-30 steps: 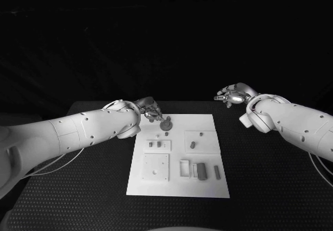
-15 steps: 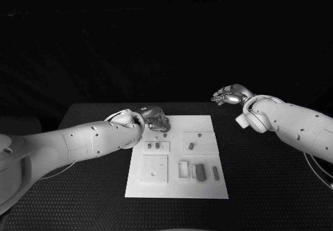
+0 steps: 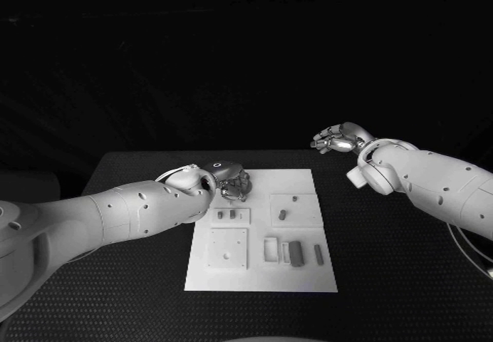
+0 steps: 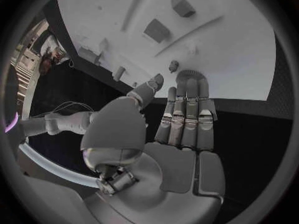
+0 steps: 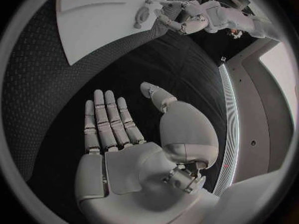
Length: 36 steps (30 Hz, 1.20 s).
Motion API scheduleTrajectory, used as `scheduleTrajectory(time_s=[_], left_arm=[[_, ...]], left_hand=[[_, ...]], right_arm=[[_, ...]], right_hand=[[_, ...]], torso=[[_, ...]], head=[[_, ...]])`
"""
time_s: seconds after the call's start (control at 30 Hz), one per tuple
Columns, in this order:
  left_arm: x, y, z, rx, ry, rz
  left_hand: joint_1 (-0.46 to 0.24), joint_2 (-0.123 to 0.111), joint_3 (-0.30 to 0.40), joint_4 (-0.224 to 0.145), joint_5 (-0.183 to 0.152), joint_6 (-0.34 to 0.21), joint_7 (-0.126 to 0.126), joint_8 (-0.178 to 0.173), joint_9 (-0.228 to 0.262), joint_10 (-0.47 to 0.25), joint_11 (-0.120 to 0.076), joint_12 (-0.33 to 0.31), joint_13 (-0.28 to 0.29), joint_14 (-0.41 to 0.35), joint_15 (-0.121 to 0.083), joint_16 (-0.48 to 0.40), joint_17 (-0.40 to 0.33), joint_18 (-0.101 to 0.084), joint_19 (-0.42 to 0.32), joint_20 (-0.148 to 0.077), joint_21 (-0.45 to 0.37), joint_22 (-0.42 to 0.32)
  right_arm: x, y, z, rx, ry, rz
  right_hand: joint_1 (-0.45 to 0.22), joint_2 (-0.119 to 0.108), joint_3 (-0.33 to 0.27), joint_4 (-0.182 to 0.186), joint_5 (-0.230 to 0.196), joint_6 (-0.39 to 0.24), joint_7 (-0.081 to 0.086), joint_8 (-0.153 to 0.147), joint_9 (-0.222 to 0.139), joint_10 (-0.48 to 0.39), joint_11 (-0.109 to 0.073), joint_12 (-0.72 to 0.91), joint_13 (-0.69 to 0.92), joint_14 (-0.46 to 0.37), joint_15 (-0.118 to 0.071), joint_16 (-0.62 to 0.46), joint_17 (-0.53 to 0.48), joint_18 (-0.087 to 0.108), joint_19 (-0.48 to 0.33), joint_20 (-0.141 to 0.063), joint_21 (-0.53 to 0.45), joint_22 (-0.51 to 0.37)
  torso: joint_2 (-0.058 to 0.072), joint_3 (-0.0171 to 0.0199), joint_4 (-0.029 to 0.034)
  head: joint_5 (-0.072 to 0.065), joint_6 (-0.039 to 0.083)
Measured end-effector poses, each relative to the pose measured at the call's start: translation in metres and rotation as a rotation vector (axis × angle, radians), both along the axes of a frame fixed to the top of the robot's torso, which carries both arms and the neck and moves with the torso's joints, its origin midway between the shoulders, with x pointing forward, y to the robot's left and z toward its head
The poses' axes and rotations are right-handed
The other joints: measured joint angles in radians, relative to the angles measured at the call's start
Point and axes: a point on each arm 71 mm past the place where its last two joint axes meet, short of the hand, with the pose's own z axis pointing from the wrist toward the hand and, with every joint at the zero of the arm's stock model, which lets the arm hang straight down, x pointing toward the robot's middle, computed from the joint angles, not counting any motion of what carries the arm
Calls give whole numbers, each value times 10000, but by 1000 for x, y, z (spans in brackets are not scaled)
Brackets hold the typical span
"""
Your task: Assemble the parts on the task board
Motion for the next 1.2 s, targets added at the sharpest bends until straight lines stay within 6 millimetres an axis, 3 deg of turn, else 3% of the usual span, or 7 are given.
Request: scheduleTrajectory(time_s=[0.1,0.27,0.5,1.2], left_arm=[[-2,-1,-7,102,102,-11],[-5,-5,-14,149,192,-77],[-5,-5,-19,254,290,-30],[-3,-4,-23,531,503,-29]], left_hand=[[0,0,-28,-28,0,-284,-28,-162,-139,-229,125,-257,-130,165,-109,0,221,0,170,-59,0,11],[51,-44,-28,-28,0,-406,-72,-232,-254,-484,159,-387,-298,164,-109,0,425,0,206,-94,0,16],[51,-44,-57,1,0,-602,-90,-320,-367,-663,160,-386,-468,402,-260,0,802,-2,457,-203,0,109],[321,297,-49,-6,0,-177,-10,-128,-507,-277,31,-345,-697,1372,-609,86,1947,-3,1176,-599,348,607]], right_arm=[[0,2,0,26,3,42],[-1,2,0,42,3,55],[-1,4,0,73,6,114],[-2,7,0,106,18,194]], right_hand=[[0,0,0,0,0,-20,-20,0,-31,-40,40,-199,-236,0,0,-219,-115,0,0,0,-80,40],[0,0,-27,27,0,-36,-35,0,-39,-40,40,-262,-350,0,0,-291,-166,1,0,0,-130,54],[0,0,-27,27,0,-35,-35,0,-42,-3,76,-265,-408,-1,0,-331,-196,1,0,0,-129,66],[0,0,-28,29,0,-35,-35,37,-60,33,111,-304,-499,33,32,-367,-227,2,1,-1,-167,80]], torso=[[-1,-2,0],[-2,-6,-1],[-7,-6,-2],[-7,0,1]], head=[[9,0],[12,-12],[13,-5],[-44,-43]])
